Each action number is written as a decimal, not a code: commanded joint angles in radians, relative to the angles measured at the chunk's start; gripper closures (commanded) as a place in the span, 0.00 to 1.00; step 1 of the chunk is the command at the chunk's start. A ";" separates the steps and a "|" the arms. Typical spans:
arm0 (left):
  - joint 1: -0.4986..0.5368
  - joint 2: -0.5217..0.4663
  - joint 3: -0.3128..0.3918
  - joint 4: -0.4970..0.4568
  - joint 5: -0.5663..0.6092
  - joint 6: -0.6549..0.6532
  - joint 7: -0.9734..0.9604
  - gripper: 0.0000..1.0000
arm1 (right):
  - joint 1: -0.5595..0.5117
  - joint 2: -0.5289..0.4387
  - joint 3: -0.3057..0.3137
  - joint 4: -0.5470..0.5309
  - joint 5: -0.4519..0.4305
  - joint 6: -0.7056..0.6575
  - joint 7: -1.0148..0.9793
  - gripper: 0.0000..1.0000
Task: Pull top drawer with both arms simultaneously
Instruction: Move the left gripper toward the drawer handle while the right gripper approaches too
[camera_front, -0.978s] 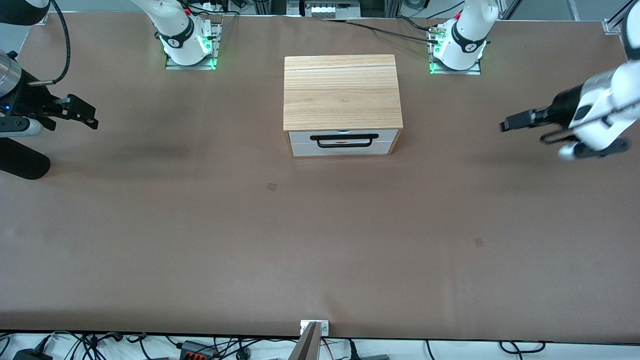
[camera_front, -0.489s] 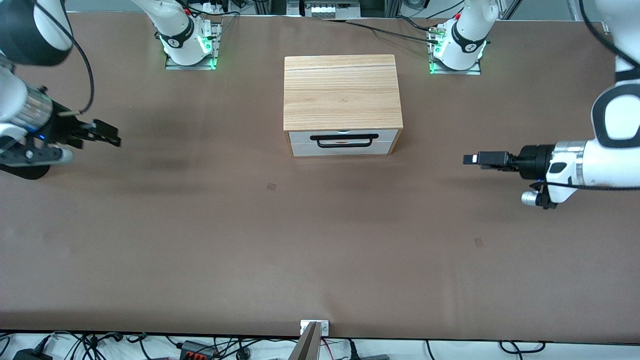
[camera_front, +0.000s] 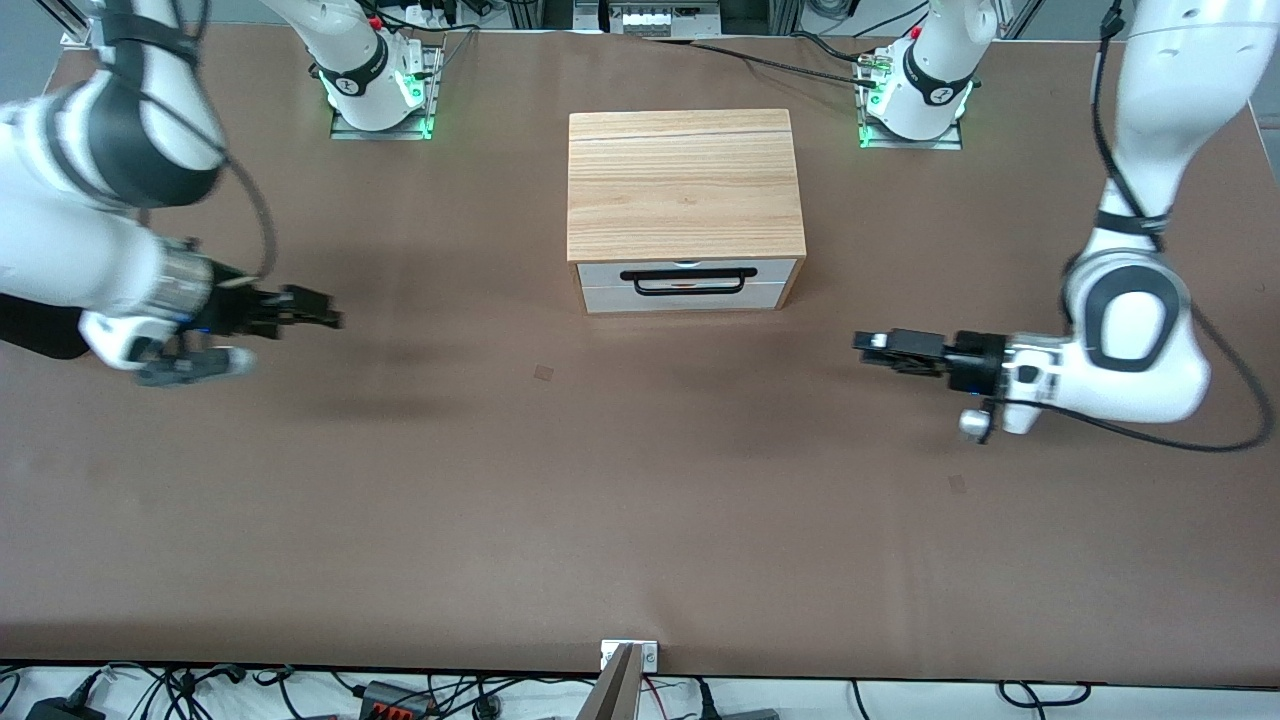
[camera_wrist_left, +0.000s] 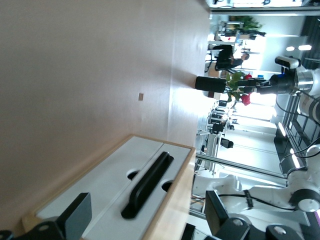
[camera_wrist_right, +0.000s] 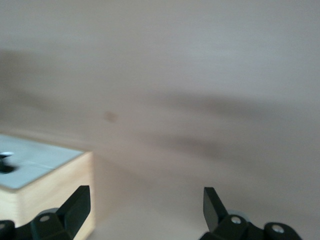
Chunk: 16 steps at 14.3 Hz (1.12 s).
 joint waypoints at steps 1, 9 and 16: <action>0.011 -0.024 -0.008 -0.132 -0.126 0.027 0.141 0.00 | 0.070 0.072 0.005 0.024 0.197 0.049 -0.015 0.00; 0.017 -0.005 -0.111 -0.314 -0.374 -0.011 0.347 0.00 | 0.154 0.315 0.006 0.015 0.832 0.065 -0.499 0.00; 0.005 0.085 -0.188 -0.320 -0.437 0.038 0.519 0.00 | 0.233 0.439 0.032 -0.070 1.251 0.022 -0.837 0.00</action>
